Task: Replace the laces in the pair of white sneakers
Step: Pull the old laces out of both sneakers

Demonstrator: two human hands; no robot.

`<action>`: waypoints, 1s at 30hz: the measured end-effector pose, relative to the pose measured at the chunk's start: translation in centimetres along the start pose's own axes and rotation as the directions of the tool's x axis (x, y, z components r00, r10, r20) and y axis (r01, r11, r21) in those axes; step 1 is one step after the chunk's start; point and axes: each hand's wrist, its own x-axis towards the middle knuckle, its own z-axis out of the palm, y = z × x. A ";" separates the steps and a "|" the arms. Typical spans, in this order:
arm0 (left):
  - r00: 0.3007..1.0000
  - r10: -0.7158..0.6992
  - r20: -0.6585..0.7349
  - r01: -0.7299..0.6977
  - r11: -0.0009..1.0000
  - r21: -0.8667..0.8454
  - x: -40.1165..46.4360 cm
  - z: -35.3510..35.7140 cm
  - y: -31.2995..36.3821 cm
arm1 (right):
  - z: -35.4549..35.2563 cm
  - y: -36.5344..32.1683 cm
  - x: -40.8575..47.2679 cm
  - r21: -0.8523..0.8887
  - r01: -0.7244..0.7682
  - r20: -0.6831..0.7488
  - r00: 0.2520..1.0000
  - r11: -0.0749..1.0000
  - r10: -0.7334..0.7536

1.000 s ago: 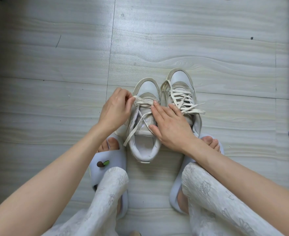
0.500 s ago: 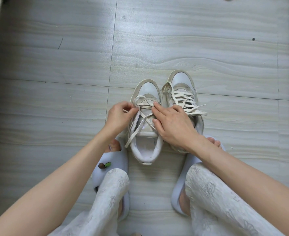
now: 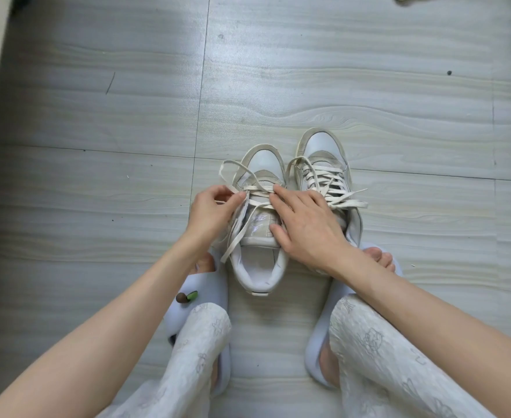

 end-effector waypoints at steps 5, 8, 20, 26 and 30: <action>0.999 0.002 -0.049 0.002 0.997 0.075 0.8 0.7 0.5 | 0.4 -0.1 -0.4 -0.031 -0.004 -0.010 1.000 1.000 0.004; 0.987 0.125 -0.103 -0.101 0.971 0.215 1.2 -0.7 0.8 | 0.6 -0.1 -0.4 -0.034 -0.010 -0.035 0.999 0.999 0.009; 0.993 -0.111 -0.034 0.105 0.983 -0.148 1.1 -2.6 1.2 | 0.8 -0.2 -0.5 -0.030 -0.023 -0.086 0.996 0.999 0.021; 0.999 -0.038 -0.016 0.038 0.999 -0.019 0.7 0.9 0.4 | 0.9 -0.1 -0.6 -0.037 -0.017 -0.076 0.997 0.999 0.014; 1.000 0.022 -0.016 -0.020 0.995 0.095 1.5 0.3 0.5 | 0.8 0.0 -0.5 -0.023 -0.014 -0.085 0.996 1.000 0.013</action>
